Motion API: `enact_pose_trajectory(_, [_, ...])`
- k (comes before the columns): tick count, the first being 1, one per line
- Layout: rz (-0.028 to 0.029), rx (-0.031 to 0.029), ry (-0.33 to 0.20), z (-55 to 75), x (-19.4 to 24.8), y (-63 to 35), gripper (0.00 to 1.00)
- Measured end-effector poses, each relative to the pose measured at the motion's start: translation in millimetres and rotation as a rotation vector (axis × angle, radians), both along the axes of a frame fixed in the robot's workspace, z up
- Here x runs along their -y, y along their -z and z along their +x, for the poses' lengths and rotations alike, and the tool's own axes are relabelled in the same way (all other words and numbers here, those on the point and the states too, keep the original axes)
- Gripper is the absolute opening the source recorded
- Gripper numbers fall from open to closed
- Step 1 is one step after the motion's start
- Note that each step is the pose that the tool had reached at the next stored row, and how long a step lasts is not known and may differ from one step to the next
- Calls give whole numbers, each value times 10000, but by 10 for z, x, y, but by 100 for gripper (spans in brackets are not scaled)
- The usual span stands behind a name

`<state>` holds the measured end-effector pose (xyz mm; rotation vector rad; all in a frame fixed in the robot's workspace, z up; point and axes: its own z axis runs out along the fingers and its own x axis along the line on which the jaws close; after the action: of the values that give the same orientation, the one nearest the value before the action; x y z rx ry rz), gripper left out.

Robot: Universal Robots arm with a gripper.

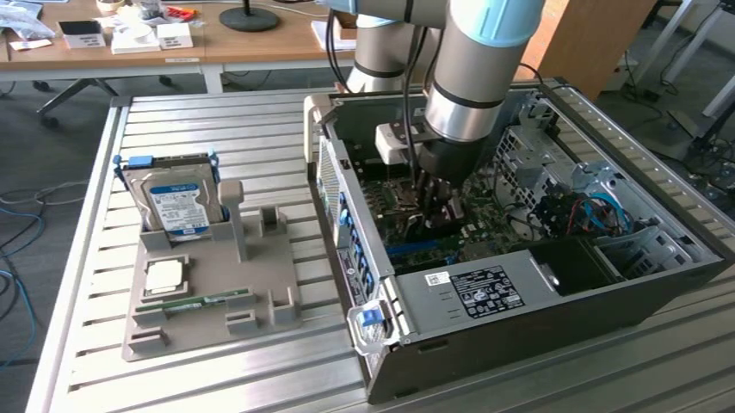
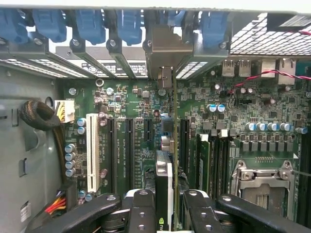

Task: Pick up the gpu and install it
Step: 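Insert the gpu into the slot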

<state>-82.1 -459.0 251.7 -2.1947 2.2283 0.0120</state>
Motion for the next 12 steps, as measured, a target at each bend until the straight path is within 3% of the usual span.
enact_pose_trajectory(12, [-2, -1, 15, -6, 0, 55, 27])
